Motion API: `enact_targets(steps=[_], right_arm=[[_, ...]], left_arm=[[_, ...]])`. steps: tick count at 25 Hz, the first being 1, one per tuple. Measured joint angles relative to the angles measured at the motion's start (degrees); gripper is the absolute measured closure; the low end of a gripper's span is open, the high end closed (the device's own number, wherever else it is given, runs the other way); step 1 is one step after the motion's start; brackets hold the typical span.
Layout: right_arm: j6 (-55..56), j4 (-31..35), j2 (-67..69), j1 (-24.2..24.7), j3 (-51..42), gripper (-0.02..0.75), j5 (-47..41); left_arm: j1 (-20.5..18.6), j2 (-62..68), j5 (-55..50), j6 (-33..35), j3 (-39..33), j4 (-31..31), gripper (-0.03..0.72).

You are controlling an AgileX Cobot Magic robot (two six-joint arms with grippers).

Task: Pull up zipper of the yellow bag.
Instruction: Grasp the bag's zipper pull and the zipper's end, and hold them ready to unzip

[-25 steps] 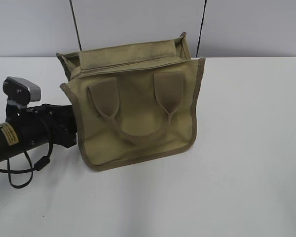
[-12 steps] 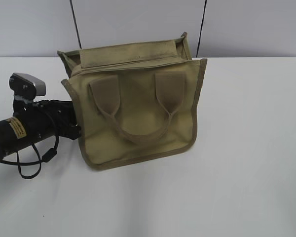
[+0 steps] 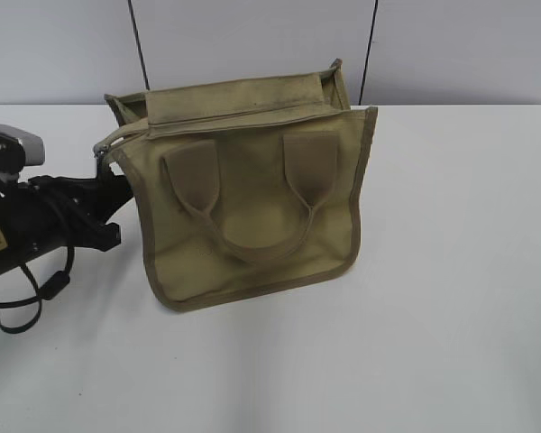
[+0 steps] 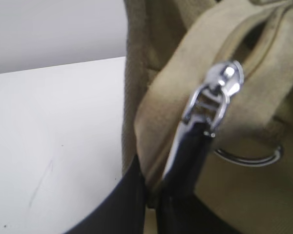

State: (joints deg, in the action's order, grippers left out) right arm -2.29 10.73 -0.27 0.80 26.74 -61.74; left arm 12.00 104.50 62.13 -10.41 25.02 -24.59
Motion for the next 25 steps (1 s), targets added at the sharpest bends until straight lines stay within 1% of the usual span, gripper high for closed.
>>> enact_targets(steps=[6,11,19,23,25], right_arm=[[0.0,0.0,0.0,0.0,0.0,0.161,0.0],[0.0,0.0,0.0,0.0,0.0,0.161,0.0],[0.0,0.0,0.0,0.0,0.1,0.161,0.1],[0.1,0.8,3.2,0.0,4.2,0.161,0.3],[0.3,2.2,7.3,0.0,6.4,0.161,3.4]], left_arm=[[0.0,-11.9,-10.3,2.3,-0.6,0.1,0.680],[0.0,-19.7,-22.6,3.0,-0.6,0.1,0.680],[0.0,-20.2,-27.8,3.0,-0.2,-0.2,0.680],[0.0,-20.2,-31.6,2.3,2.2,-1.5,0.680],[0.0,-20.2,-33.1,0.8,3.7,-2.6,0.680]])
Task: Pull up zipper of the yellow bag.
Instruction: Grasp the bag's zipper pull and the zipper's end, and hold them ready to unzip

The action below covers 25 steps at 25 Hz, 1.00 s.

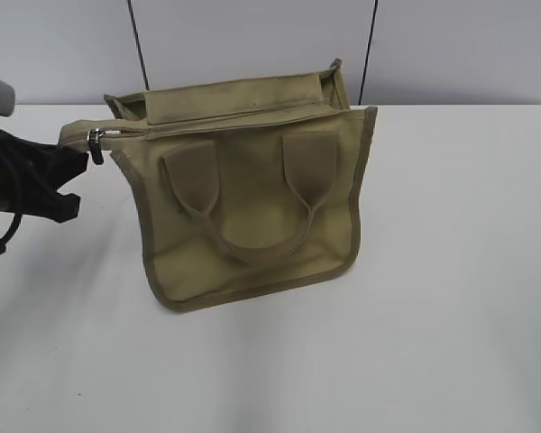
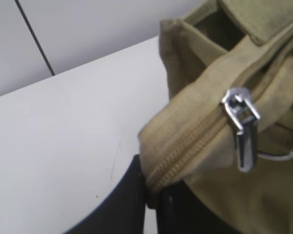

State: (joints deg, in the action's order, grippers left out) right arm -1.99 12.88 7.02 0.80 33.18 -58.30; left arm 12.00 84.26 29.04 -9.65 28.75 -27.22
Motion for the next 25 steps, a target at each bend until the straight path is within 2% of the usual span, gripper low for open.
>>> enact_targets(steps=[3,6,11,13,15,18,22,25], right_arm=[[-2.0,2.4,7.9,0.1,3.3,0.161,3.7],[-6.8,5.3,18.3,0.1,6.6,0.170,3.4],[-11.5,9.4,37.2,0.1,14.9,0.232,1.4],[-12.1,10.2,44.3,-1.2,19.5,0.238,1.2],[-11.7,9.9,49.5,-5.1,23.6,0.240,1.2],[-5.0,6.3,56.7,-15.9,30.1,0.242,1.8],[8.1,-2.5,68.8,-30.8,39.0,0.244,3.1],[13.0,-4.9,78.2,-38.5,47.1,0.244,4.5]], left_arm=[[0.0,0.0,-1.0,-1.6,1.3,-1.0,0.680],[0.0,0.0,-1.3,-1.9,1.5,-1.4,0.680],[0.0,0.0,-1.3,-2.1,1.5,-1.5,0.680],[0.0,0.0,-1.3,-2.1,1.5,-1.5,0.680],[0.0,0.0,-1.3,-2.1,1.5,-1.5,0.680],[0.0,0.0,-1.2,-2.1,1.5,-2.0,0.680],[0.0,0.0,-1.1,-2.1,1.5,-2.7,0.680],[0.0,0.0,-0.9,-2.3,1.5,-2.8,0.680]])
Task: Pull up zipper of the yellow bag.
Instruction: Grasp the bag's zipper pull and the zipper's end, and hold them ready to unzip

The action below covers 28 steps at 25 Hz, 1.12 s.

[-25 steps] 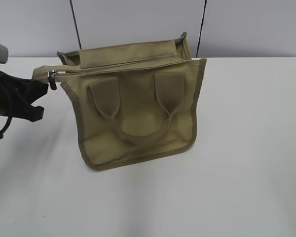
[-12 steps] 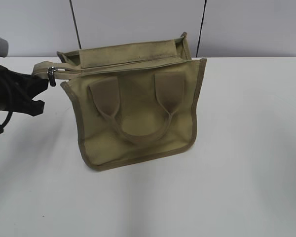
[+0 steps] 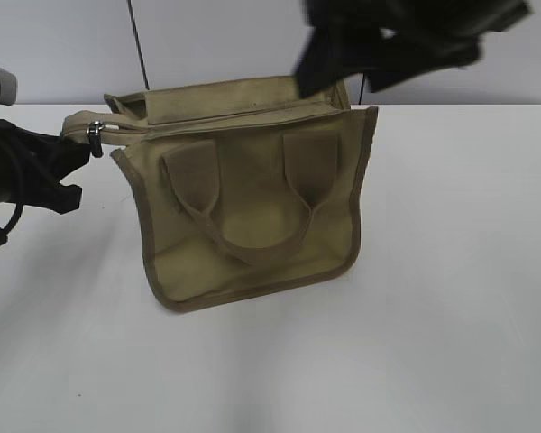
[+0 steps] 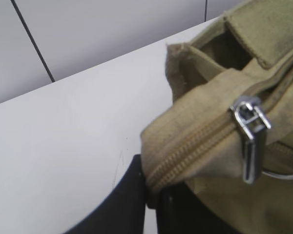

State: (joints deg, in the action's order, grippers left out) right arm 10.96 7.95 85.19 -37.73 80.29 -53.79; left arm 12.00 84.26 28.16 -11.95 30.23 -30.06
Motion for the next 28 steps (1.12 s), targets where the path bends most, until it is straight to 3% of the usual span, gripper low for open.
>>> enact_targets(steps=[5,13,18,28], right_arm=[[2.0,0.0,15.2,-7.4,17.3,0.244,-0.7],[2.3,9.2,32.7,-8.5,37.0,0.281,-6.5],[2.1,12.8,37.8,-8.5,40.4,0.342,-7.2],[3.1,12.2,43.1,-8.5,40.5,0.353,-1.7]], left_arm=[[0.0,0.0,0.1,-0.3,0.0,0.0,0.680],[-0.5,0.0,2.2,-0.8,0.1,0.0,0.680],[-2.0,0.0,3.6,-3.8,0.2,-2.6,0.680],[-2.1,0.0,4.6,-5.7,0.2,-4.7,0.680]])
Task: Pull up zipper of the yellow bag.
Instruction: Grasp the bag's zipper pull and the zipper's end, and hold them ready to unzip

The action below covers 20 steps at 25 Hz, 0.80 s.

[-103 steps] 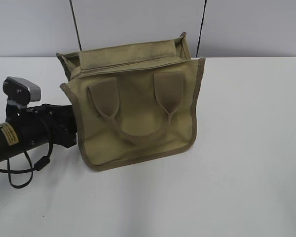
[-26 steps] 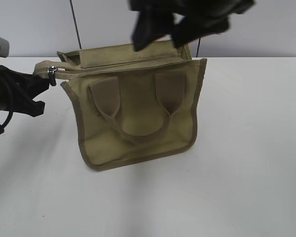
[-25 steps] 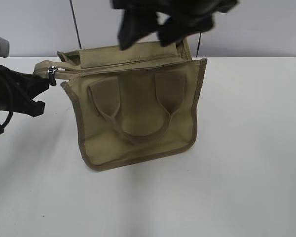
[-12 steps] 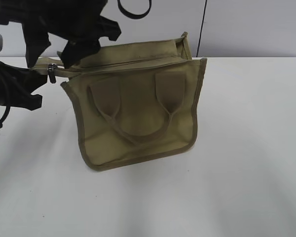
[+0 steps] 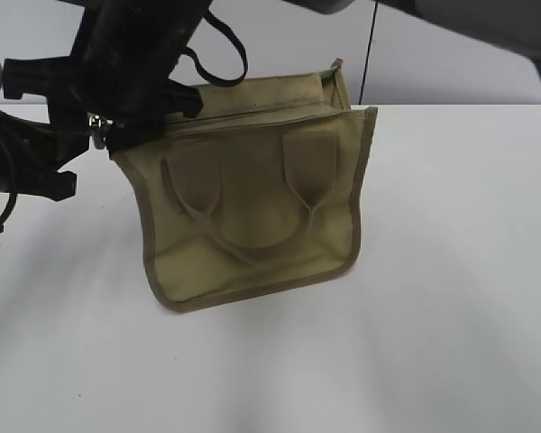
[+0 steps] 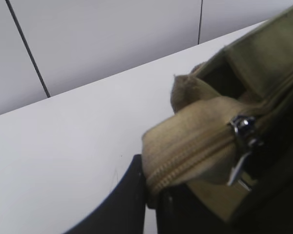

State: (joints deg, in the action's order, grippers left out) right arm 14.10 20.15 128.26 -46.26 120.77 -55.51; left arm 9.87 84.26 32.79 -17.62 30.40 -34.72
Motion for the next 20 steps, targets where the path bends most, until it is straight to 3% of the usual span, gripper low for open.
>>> enact_targets(steps=[8,13,16,20], right_arm=[[8.6,-8.7,0.8,0.0,0.0,0.372,3.0],[9.8,-10.0,0.8,0.0,0.0,0.515,4.7],[10.0,-10.3,0.8,0.0,0.0,0.654,5.3],[9.9,-10.3,0.8,0.0,0.0,0.675,5.1]], left_arm=[[0.0,0.0,0.6,-0.4,0.0,-1.0,0.680],[0.0,0.0,0.9,-1.4,0.0,-1.1,0.680],[0.0,0.0,1.2,-1.6,0.1,-1.2,0.680],[0.0,0.0,1.2,-1.6,0.1,-1.3,0.680]])
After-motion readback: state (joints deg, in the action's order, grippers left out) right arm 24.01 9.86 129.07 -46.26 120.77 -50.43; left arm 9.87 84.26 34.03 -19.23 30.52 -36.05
